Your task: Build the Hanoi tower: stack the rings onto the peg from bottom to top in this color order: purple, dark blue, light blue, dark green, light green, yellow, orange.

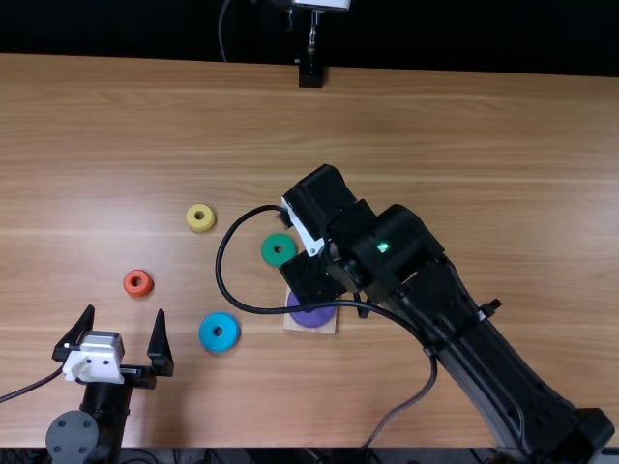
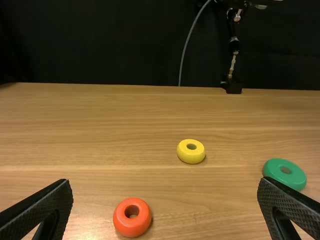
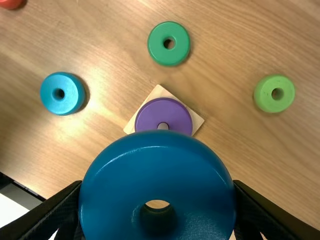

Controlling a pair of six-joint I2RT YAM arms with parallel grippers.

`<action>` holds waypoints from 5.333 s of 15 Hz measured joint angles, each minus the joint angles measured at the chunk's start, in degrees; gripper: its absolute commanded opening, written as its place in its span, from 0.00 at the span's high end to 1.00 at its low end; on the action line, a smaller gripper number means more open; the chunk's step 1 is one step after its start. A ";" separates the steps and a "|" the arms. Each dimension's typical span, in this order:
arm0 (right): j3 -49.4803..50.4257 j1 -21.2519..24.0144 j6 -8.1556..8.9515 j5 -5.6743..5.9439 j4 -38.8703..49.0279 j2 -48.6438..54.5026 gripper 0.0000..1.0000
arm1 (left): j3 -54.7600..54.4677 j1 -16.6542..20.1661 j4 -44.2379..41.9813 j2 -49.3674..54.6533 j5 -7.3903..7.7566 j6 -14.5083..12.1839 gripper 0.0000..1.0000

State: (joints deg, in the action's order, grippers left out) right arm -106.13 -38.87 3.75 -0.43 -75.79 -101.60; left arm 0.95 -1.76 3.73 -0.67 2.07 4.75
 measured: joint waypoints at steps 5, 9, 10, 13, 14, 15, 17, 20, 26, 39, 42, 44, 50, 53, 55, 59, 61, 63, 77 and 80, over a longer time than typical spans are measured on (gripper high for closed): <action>0.72 0.02 0.00 -0.02 0.11 0.04 1.00 | -0.02 0.00 0.02 0.00 0.02 -0.02 0.00; 2.27 0.02 0.00 -0.02 0.15 0.04 1.00 | -0.02 -0.02 0.02 0.00 0.02 0.00 0.00; 2.29 0.02 -0.02 -0.02 0.13 0.04 1.00 | 0.00 0.00 0.00 0.00 0.02 -0.02 0.00; 2.27 0.02 0.02 -0.02 0.22 0.04 1.00 | 0.00 -0.02 0.04 -0.02 0.02 -0.04 0.00; 2.27 0.04 0.00 0.00 0.28 0.04 1.00 | -0.02 -0.02 0.04 0.00 0.00 -0.04 0.00; 2.27 0.02 0.02 -0.02 0.28 0.04 1.00 | -0.02 0.00 0.02 0.00 0.02 0.00 0.00; 2.27 0.02 0.02 -0.02 0.37 0.04 1.00 | 0.00 -0.02 0.00 -0.02 0.02 -0.02 0.00; 2.27 0.02 0.02 0.00 0.39 0.04 1.00 | -0.02 -0.02 0.02 0.00 0.04 -0.04 0.00; 2.27 0.02 0.00 -0.02 0.61 0.04 1.00 | -0.02 -0.02 0.02 -0.02 0.00 -0.02 0.00; 2.27 -0.13 0.07 -0.02 0.76 0.02 1.00 | 0.00 -0.02 0.00 0.00 0.04 -0.02 0.00; 2.27 -0.13 0.15 -0.02 0.76 0.04 1.00 | -0.02 0.00 0.02 -0.02 0.04 -0.02 0.00; 2.27 -0.13 0.20 -0.02 0.81 0.04 1.00 | -0.02 -0.02 0.02 -0.02 0.02 -0.04 0.00; 3.15 -0.13 0.22 -0.02 0.83 0.04 1.00 | -0.02 0.00 0.02 -0.02 0.04 -0.02 0.00; 3.15 -0.11 0.24 0.00 0.81 0.04 1.00 | -0.02 -0.02 0.02 -0.02 0.04 -0.02 0.00; 3.15 -0.11 0.22 -0.02 0.81 0.04 1.00 | -0.02 -0.02 0.00 -0.02 0.02 -0.02 0.00; 3.17 -0.13 0.22 0.00 1.70 0.04 1.00 | 0.00 0.00 0.02 0.00 0.00 -0.04 0.00; 3.15 -0.13 0.22 -0.02 1.75 0.04 1.00 | -0.02 -0.02 0.02 0.00 0.00 -0.02 0.00; 3.15 -0.13 0.26 -0.02 1.75 0.04 1.00 | -0.02 -0.02 0.02 0.00 0.02 -0.04 0.00; 3.17 -2.36 0.20 0.02 1.84 0.04 1.00 | 0.00 -0.02 0.04 0.00 0.02 -0.02 0.00; 3.15 -2.38 0.20 -0.02 1.86 0.04 1.00 | 0.00 -0.02 0.02 -0.02 0.02 0.00 0.00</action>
State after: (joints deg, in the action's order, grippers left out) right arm -102.98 -41.25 3.95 -0.45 -73.93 -101.56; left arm 0.95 -1.78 3.75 -0.69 2.09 4.75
